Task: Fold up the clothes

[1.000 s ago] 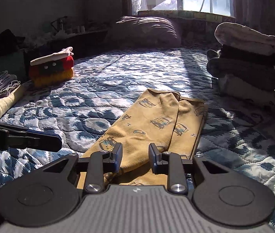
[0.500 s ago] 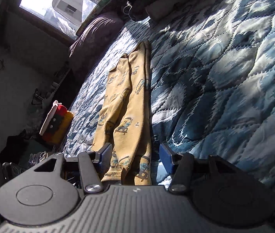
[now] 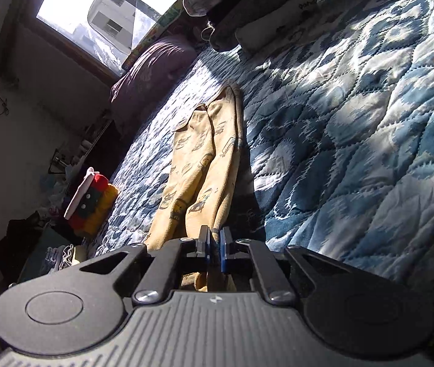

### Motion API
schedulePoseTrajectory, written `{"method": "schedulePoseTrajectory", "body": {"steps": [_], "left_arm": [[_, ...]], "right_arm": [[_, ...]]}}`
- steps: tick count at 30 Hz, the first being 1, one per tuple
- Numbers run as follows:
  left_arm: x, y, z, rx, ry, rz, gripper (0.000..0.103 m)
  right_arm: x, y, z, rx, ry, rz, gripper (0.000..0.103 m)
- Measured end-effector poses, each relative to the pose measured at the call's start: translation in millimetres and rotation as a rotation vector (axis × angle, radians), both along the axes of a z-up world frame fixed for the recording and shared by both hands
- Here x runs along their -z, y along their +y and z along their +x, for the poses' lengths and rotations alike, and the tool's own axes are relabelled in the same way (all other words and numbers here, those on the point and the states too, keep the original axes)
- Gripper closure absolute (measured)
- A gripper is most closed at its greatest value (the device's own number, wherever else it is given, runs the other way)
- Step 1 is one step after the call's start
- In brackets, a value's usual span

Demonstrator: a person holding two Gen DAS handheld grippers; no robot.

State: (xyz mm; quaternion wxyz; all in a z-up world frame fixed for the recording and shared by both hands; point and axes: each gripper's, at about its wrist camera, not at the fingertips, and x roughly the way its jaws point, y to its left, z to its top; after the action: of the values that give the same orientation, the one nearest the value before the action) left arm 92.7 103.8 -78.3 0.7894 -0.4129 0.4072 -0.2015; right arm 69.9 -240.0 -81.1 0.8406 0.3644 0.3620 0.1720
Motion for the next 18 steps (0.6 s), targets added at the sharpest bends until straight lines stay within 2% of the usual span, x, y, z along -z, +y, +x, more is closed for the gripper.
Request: {"method": "schedulePoseTrajectory", "body": {"steps": [2, 3, 4, 5, 6, 8, 11, 16, 17, 18], "left_arm": [[6, -2, -8, 0.019, 0.035, 0.04, 0.096], [9, -4, -11, 0.033, 0.048, 0.073, 0.093], [9, -5, -11, 0.057, 0.027, 0.095, 0.092], [7, -5, -10, 0.079, 0.02, 0.099, 0.085], [3, -3, -9, 0.099, 0.015, 0.103, 0.074], [-12, 1, -14, 0.074, -0.071, 0.175, 0.06], [-28, -6, -14, 0.067, -0.213, 0.339, 0.062], [-43, -48, 19, 0.236, -0.402, 0.496, 0.072], [-45, -56, 25, 0.262, -0.42, 0.525, 0.079], [-47, -65, 34, 0.296, -0.442, 0.556, 0.082]], "right_arm": [[16, -1, -6, -0.041, 0.052, -0.058, 0.095], [18, -5, -10, -0.037, 0.031, -0.034, 0.095], [19, -10, -11, -0.027, 0.048, -0.005, 0.095], [15, -13, -13, -0.02, 0.044, 0.011, 0.087], [10, -15, -14, -0.011, 0.015, 0.002, 0.085], [1, -18, -15, -0.015, -0.049, -0.036, 0.077], [-2, -21, -3, -0.024, -0.098, -0.088, 0.075], [-11, -18, 35, -0.054, -0.177, -0.158, 0.075], [-12, -17, 42, -0.063, -0.188, -0.166, 0.075], [-13, -15, 51, -0.077, -0.197, -0.173, 0.075]]}}
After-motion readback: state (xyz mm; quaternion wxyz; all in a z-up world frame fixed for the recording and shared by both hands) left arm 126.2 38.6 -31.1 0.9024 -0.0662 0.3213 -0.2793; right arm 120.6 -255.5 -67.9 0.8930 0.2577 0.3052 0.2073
